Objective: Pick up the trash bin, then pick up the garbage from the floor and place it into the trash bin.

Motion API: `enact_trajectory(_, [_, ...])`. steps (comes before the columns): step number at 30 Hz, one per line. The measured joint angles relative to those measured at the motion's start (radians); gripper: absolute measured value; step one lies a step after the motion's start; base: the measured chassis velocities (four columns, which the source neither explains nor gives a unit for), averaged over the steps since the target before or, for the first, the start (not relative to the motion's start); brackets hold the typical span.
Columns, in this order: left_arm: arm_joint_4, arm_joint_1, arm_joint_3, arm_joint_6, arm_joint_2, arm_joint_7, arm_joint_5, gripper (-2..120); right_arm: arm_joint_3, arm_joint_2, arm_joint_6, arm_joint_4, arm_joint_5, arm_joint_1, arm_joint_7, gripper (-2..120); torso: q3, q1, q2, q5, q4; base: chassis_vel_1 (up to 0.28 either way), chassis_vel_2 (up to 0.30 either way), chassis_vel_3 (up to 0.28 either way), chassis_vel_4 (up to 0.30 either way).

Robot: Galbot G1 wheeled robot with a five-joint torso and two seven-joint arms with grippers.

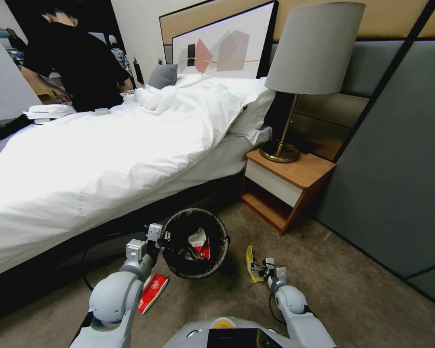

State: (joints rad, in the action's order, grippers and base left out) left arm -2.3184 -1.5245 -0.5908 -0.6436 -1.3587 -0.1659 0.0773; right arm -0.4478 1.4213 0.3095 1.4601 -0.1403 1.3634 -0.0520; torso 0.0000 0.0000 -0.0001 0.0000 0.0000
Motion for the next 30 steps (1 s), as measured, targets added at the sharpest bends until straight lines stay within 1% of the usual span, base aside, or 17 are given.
enact_trajectory(10, [0.0, -0.001, -0.001, 0.003, 0.002, -0.008, 0.0, 1, -0.001, 0.027, -0.008, -0.029, 0.026, -0.008, -0.003, 100, 0.0, 0.0, 0.0, -0.0001, 0.0, 0.0, 0.0, 0.0, 0.0])
enact_trajectory(12, [0.002, 0.0, -0.001, 0.004, 0.003, -0.009, 0.001, 1, -0.003, 0.035, -0.01, -0.04, 0.028, -0.012, -0.003, 97, 0.0, 0.0, 0.0, -0.0001, 0.0, 0.0, 0.0, 0.0, 0.0])
enact_trajectory(13, [0.003, 0.001, -0.001, 0.005, 0.003, -0.01, 0.001, 1, -0.004, 0.039, -0.012, -0.048, 0.031, -0.015, -0.003, 93, 0.0, 0.0, 0.0, -0.0001, 0.0, 0.0, 0.0, 0.0, 0.0])
enact_trajectory(14, [0.003, 0.001, -0.001, 0.005, 0.003, -0.01, 0.001, 1, -0.004, 0.039, -0.012, -0.048, 0.031, -0.015, -0.003, 93, 0.0, 0.0, 0.0, -0.0001, 0.0, 0.0, 0.0, 0.0, 0.0])
enact_trajectory(17, [0.005, 0.002, -0.003, 0.006, 0.006, -0.012, 0.003, 1, -0.005, 0.048, -0.016, -0.066, 0.037, -0.021, -0.002, 80, 0.0, 0.0, 0.0, 0.0, -0.0001, 0.0, 0.0, 0.0, 0.0])
enact_trajectory(18, [0.005, 0.002, -0.003, 0.006, 0.006, -0.012, 0.003, 1, -0.005, 0.048, -0.016, -0.066, 0.037, -0.021, -0.002, 80, 0.0, 0.0, 0.0, 0.0, -0.0001, 0.0, 0.0, 0.0, 0.0])
enact_trajectory(19, [0.005, 0.002, -0.004, 0.006, 0.006, -0.013, 0.003, 1, -0.006, 0.051, -0.017, -0.071, 0.037, -0.023, -0.002, 77, 0.0, 0.0, 0.0, -0.0001, 0.0, 0.0, 0.0, 0.0, 0.0])
enact_trajectory(21, [0.008, 0.003, -0.006, 0.008, 0.008, -0.015, 0.005, 1, -0.008, 0.056, -0.017, -0.085, 0.037, -0.029, -0.002, 64, 0.0, 0.0, 0.0, 0.0, 0.0, 0.0, 0.0, 0.0, 0.0])
enact_trajectory(22, [0.008, 0.003, -0.006, 0.008, 0.008, -0.015, 0.005, 1, -0.008, 0.056, -0.017, -0.085, 0.037, -0.029, -0.002, 64, 0.0, 0.0, 0.0, 0.0, 0.0, 0.0, 0.0, 0.0, 0.0])
enact_trajectory(24, [0.012, 0.004, -0.006, 0.009, 0.008, -0.016, 0.006, 1, -0.01, 0.061, -0.019, -0.101, 0.038, -0.035, -0.002, 53, 0.0, 0.0, 0.0, 0.0, 0.0, 0.0, 0.0, 0.0, 0.0])
enact_trajectory(25, [0.012, 0.004, -0.006, 0.009, 0.008, -0.016, 0.006, 1, -0.01, 0.061, -0.019, -0.101, 0.038, -0.035, -0.002, 53, 0.0, 0.0, 0.0, 0.0, 0.0, 0.0, 0.0, 0.0, 0.0])
enact_trajectory(27, [0.013, 0.006, -0.006, 0.01, 0.008, -0.016, 0.008, 1, -0.012, 0.062, -0.021, -0.11, 0.041, -0.038, -0.002, 43, 0.0, 0.0, 0.0, -0.0001, 0.0, 0.0, 0.0, 0.0, 0.0])
enact_trajectory(28, [0.013, 0.006, -0.006, 0.01, 0.008, -0.016, 0.008, 1, -0.012, 0.062, -0.021, -0.11, 0.041, -0.038, -0.002, 43, 0.0, 0.0, 0.0, -0.0001, 0.0, 0.0, 0.0, 0.0, 0.0])
enact_trajectory(30, [0.016, 0.009, -0.006, 0.01, 0.008, -0.016, 0.009, 1, -0.014, 0.062, -0.024, -0.115, 0.042, -0.039, -0.002, 32, 0.0, 0.0, 0.0, -0.0002, -0.0001, 0.0, 0.0, 0.0, 0.0])
